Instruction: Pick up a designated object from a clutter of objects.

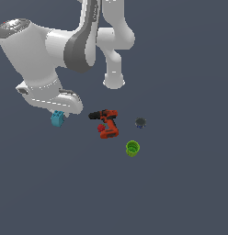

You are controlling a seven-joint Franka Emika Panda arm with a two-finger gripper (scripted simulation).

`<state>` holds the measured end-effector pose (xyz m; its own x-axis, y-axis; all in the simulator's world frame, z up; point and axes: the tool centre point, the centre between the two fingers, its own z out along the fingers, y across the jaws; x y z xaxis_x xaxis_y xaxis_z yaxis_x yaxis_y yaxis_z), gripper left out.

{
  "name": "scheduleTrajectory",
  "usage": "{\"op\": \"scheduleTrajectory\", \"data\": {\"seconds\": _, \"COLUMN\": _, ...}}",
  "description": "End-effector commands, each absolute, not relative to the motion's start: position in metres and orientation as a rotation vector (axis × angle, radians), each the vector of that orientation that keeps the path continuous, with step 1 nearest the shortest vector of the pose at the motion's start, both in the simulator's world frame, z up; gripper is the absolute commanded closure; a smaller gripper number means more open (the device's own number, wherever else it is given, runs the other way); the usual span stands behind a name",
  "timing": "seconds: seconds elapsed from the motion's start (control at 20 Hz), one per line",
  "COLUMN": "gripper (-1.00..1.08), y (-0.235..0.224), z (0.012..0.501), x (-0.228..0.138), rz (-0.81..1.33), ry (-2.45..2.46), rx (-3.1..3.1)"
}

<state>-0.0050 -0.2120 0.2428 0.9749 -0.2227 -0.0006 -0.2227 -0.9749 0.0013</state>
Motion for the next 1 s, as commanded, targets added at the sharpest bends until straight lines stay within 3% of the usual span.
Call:
{"op": "scheduleTrajectory", "data": {"seconds": 0.0, "gripper": 1.08, "y": -0.208, "z": 0.271, "x": -0.003, "rz": -0.001, "ry": -0.352, "rx": 3.120}}
{"op": "scheduleTrajectory", "data": {"seconds": 0.5, "gripper": 1.08, "y": -0.193, "z": 0.364, "x": 0.007, "rz": -0.001, "ry": -0.351, "rx": 3.120}}
{"op": "scheduleTrajectory", "data": {"seconds": 0.95, "gripper": 1.08, "y": -0.187, "z": 0.402, "x": 0.013, "rz": 0.000, "ry": -0.349, "rx": 3.122}}
